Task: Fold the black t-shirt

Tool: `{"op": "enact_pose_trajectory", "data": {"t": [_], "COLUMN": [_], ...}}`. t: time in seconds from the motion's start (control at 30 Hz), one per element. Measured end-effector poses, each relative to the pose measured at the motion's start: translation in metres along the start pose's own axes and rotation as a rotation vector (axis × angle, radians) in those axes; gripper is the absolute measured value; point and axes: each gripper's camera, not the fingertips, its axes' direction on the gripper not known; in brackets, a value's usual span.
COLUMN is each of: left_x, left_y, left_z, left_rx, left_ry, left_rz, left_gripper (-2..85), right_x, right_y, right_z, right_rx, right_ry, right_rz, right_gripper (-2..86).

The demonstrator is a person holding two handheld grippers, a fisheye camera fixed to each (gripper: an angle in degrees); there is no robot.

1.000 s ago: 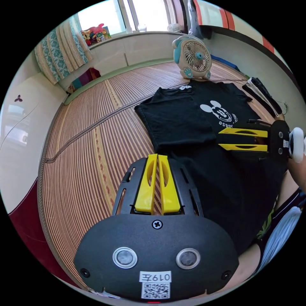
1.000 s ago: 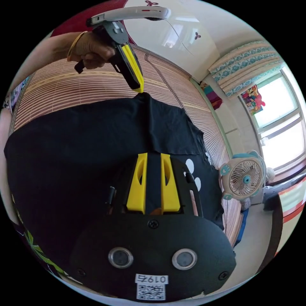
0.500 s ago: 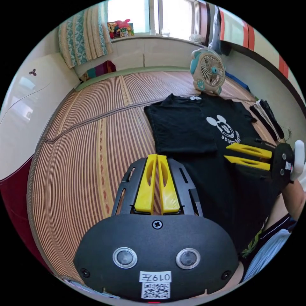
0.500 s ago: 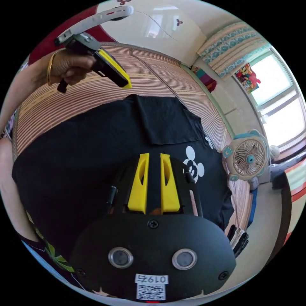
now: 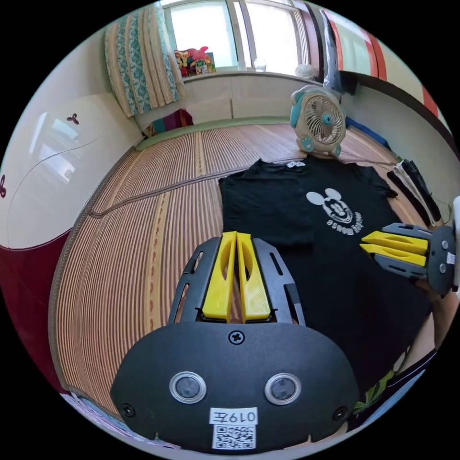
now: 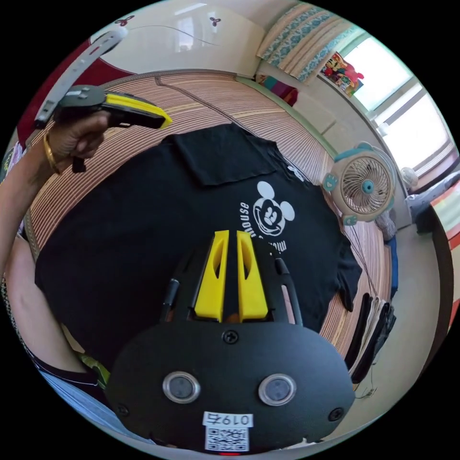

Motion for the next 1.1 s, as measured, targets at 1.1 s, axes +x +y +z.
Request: {"op": "enact_pose_trajectory", "data": {"t": [1.1], "left_x": [0.466], "left_y": [-0.192], "left_z": [0.201], "left_rx": [-0.025], "left_ry": [0.376], "left_rz": [0.295], "left_gripper": [0.7], "right_x": [0.483], "right_y": [0.326], "right_z": [0.033], "right_rx": [0.131], "right_ry": [0.109], "right_rz": [0.620], "right_gripper": [7.3]}}
